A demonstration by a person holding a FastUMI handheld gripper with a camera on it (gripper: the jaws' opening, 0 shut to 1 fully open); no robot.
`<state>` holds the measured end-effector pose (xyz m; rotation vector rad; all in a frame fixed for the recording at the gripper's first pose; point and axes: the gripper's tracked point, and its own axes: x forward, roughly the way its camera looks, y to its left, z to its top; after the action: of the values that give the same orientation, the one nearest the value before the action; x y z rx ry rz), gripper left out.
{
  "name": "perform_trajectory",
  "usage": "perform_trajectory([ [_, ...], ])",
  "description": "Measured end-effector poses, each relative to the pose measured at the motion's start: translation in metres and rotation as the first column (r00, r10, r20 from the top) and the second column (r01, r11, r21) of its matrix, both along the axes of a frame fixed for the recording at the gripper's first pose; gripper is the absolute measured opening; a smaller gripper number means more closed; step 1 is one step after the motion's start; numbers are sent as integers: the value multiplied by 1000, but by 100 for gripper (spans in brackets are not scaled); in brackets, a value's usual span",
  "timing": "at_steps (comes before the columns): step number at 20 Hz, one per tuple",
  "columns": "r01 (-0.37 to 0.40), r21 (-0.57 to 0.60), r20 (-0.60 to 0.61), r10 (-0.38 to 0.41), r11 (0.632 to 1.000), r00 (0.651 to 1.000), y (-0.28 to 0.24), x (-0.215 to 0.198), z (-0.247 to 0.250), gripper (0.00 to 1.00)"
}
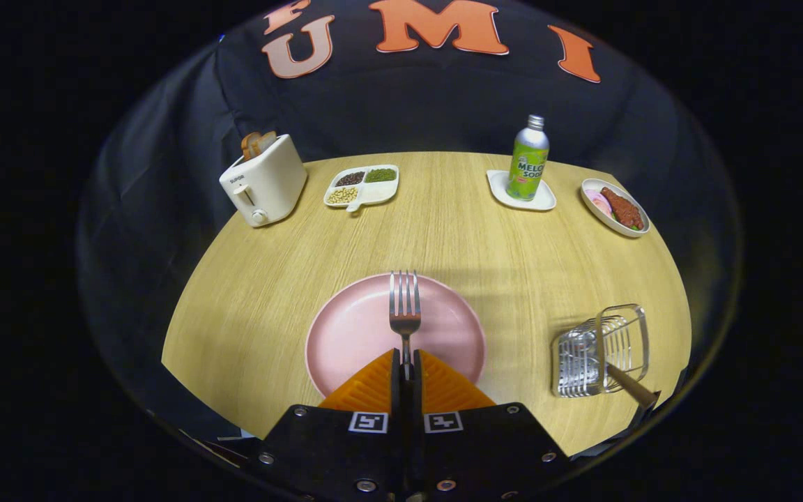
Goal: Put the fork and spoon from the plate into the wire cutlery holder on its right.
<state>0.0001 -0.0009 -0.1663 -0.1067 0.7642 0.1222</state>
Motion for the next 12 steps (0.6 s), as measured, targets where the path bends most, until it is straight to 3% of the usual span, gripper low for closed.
perform_trajectory([
  [12,24,-79,-64,-29,997,997,-101,-20,46,4],
])
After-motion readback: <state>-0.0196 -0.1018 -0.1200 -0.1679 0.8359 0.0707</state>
